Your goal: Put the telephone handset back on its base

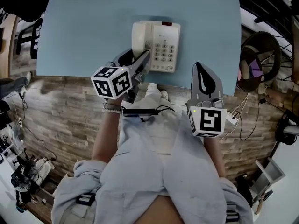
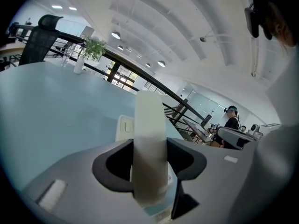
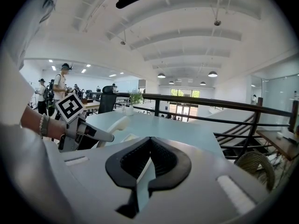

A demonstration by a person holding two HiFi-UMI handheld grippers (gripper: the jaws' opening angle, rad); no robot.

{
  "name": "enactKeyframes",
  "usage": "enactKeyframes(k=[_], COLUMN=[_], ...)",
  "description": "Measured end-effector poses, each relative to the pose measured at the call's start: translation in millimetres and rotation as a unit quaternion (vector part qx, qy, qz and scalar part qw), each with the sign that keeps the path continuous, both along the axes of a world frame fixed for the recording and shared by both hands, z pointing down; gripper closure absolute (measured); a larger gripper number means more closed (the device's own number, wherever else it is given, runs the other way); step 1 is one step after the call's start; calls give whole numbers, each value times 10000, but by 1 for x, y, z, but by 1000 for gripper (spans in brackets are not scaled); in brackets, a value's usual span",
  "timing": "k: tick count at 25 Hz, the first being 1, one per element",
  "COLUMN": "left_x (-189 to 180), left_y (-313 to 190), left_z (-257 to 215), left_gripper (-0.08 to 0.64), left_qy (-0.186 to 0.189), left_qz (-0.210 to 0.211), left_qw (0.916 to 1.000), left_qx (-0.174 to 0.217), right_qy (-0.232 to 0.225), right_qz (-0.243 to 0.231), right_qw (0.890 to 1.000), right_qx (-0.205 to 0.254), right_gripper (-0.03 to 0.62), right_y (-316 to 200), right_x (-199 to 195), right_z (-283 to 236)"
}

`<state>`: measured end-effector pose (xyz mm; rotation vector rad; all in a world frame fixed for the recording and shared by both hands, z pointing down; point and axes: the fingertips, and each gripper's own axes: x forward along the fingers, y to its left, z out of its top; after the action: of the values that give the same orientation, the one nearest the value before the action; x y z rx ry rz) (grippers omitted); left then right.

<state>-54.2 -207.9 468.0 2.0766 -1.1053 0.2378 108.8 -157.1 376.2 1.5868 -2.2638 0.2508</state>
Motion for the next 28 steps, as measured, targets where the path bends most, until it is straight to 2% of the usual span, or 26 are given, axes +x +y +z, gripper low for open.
enactKeyframes(k=[28], left_x=[1], left_y=[-21], left_z=[54], left_gripper=[348], left_qy=[-314], left_qz=[-303], left_qw=[9970], left_qx=[-645], right_qy=[-20], right_qz=[140], right_qw=[9997], right_qx=[-195], right_gripper=[586], right_y=[-3], right_x=[6], right_z=[16])
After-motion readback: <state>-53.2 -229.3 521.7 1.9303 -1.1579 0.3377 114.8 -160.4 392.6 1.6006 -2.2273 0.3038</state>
